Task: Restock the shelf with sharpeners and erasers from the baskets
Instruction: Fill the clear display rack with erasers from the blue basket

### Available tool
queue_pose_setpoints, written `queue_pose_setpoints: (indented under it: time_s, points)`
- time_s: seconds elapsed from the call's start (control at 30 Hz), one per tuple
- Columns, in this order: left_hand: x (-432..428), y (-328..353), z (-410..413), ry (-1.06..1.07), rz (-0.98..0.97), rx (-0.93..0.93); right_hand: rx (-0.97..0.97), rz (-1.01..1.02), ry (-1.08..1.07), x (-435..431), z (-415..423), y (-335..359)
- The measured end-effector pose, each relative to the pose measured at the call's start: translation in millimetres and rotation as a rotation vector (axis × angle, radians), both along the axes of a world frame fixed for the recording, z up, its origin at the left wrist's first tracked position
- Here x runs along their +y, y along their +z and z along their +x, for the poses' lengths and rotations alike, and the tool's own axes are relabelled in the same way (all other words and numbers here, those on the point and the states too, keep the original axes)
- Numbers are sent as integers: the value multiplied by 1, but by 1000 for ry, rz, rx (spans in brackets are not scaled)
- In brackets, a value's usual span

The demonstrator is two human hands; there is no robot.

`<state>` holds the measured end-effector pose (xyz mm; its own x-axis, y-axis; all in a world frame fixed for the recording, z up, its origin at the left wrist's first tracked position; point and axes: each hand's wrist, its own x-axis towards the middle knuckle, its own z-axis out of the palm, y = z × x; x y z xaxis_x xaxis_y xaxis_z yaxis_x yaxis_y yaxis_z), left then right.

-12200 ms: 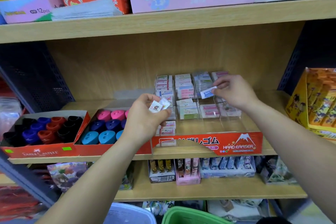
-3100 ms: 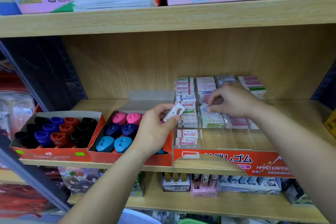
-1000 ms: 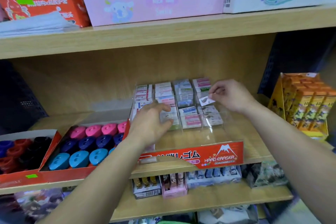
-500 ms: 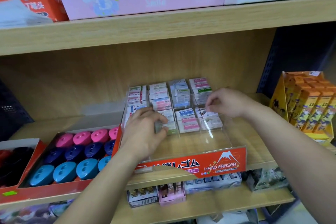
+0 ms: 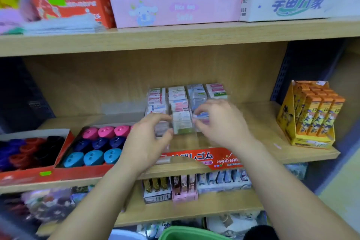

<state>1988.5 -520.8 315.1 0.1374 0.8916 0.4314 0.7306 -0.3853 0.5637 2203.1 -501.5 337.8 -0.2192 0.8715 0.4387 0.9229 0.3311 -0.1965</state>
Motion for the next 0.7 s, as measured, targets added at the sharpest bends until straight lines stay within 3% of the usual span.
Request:
queue_pose_setpoints:
  time_s: [0.13, 0.27, 0.47, 0.7]
  points:
    - [-79, -28, -75, 116, 20, -109, 57, -54, 212, -54, -77, -11]
    - [-149, -95, -157, 360, -200, -162, 42, -137, 388, -95, -151, -55]
    - [-212, -209, -240, 627, -614, -102, -71, -608, 575, -131, -238, -169]
    - [-233, -330, -258, 648, -953, -140, -312, -1120, 550, -121, -302, -353]
